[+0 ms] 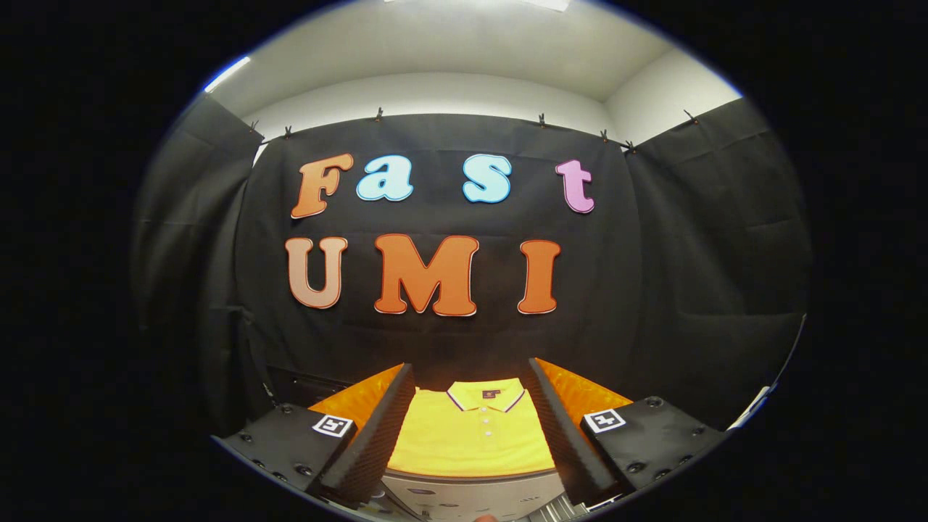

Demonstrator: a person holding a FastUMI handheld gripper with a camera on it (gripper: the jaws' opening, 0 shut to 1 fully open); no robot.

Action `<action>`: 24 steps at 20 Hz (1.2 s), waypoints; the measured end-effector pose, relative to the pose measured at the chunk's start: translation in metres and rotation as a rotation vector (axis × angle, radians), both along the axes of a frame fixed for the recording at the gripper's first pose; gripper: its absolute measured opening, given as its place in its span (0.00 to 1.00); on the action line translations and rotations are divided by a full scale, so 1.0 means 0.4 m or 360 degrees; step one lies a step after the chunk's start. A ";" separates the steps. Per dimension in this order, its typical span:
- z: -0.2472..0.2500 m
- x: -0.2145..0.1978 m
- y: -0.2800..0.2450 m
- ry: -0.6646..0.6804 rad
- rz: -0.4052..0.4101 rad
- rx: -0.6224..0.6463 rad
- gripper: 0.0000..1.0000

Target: Put the clothes into the washing machine and then close the washing machine lid.

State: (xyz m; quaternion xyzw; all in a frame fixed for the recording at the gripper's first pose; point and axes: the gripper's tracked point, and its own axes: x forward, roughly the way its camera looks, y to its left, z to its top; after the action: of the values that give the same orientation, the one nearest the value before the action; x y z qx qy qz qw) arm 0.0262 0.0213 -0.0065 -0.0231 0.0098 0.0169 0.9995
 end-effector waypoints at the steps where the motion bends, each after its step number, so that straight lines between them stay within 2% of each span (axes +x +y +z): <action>1: -0.001 0.001 0.001 0.0005 -0.0006 -0.0003 1.00; 7: 0.010 -0.004 0.013 0.0000 -0.0055 -0.0012 1.00; 13: 0.028 0.009 0.035 -0.0025 -0.0097 -0.0118 1.00; 17: 0.001 0.084 0.047 0.0063 -0.0086 -0.0146 0.99; 24: -0.128 0.303 0.001 0.0275 -0.0091 -0.0075 0.99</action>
State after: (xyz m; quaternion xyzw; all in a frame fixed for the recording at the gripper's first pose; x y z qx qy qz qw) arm 0.1473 0.0216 -0.0575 -0.0449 0.0970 -0.0099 0.9942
